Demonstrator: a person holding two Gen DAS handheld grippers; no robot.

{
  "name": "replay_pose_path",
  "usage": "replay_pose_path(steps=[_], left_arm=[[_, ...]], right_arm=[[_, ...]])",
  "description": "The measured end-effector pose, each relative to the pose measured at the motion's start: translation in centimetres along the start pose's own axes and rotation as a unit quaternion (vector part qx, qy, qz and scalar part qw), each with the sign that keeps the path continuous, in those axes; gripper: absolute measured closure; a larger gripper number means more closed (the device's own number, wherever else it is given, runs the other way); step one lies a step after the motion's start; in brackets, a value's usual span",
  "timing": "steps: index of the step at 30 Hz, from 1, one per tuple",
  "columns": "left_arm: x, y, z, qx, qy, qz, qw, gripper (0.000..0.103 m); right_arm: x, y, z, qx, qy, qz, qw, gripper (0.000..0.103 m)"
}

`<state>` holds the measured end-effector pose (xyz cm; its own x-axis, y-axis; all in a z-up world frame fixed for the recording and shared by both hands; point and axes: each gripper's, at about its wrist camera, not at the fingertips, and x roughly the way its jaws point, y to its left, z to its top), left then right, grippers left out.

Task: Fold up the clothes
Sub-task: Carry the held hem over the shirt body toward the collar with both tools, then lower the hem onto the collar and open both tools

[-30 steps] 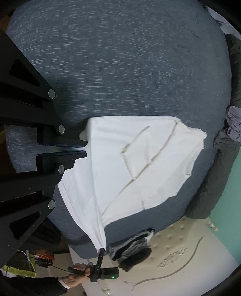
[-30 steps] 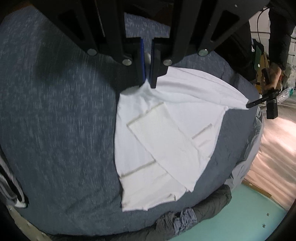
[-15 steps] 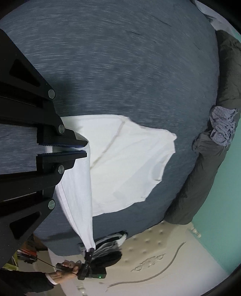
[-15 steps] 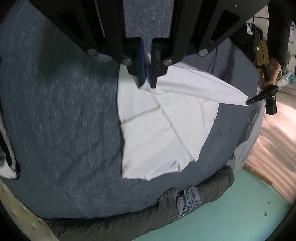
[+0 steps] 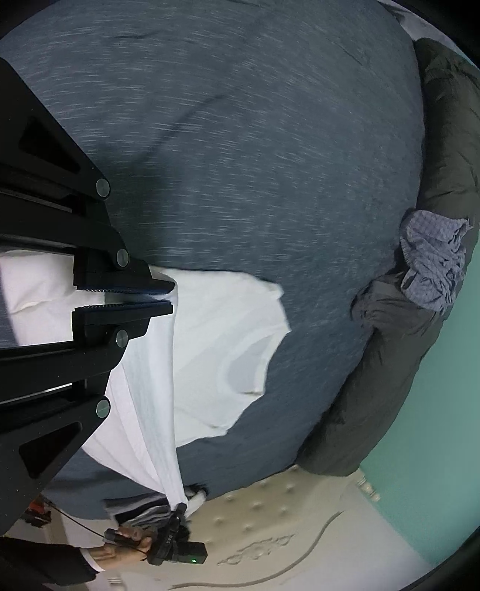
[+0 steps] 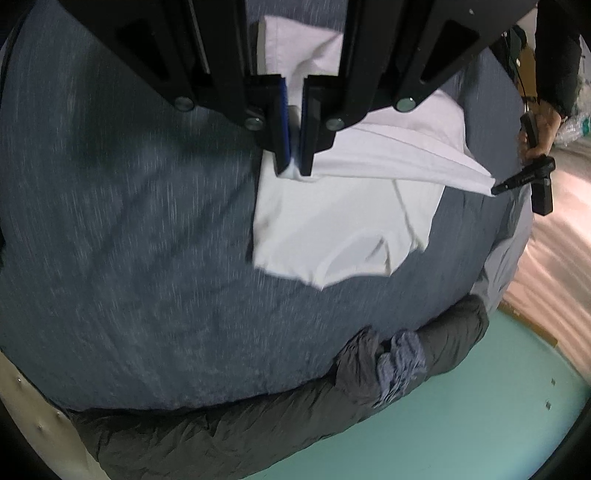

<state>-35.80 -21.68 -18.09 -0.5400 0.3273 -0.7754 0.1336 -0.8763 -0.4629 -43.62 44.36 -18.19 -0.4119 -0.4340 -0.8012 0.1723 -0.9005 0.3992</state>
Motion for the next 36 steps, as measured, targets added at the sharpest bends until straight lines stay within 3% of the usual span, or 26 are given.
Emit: replay_pose_path(steps=[12,19,26,33,34,36], left_arm=[[6.0,1.1,8.3,-0.007,-0.019,0.016,0.9996,0.099],[9.3,1.9,11.0,0.001,-0.018,0.036,0.9992,0.099],[13.4,3.9,12.0,-0.025,-0.026,0.054,0.9979,0.099],[15.7,5.5,10.8,-0.045,-0.029,0.038,0.9978,0.097],[15.6,5.7,10.7,-0.046,-0.032,0.036,0.9978,0.095],[14.4,6.2,10.9,-0.052,-0.055,0.032,0.9966,0.08]], right_arm=[[5.3,-2.2,7.7,0.009,-0.041,-0.037,0.998,0.099],[8.5,-3.2,10.8,0.017,-0.054,-0.058,0.997,0.099],[13.4,-4.1,11.6,0.03,-0.04,-0.079,0.996,0.099],[16.7,-5.7,10.3,0.058,-0.04,-0.083,0.994,0.097],[16.3,-6.1,10.1,0.067,-0.052,-0.081,0.993,0.094],[15.4,-6.9,9.6,0.086,-0.076,-0.077,0.99,0.08]])
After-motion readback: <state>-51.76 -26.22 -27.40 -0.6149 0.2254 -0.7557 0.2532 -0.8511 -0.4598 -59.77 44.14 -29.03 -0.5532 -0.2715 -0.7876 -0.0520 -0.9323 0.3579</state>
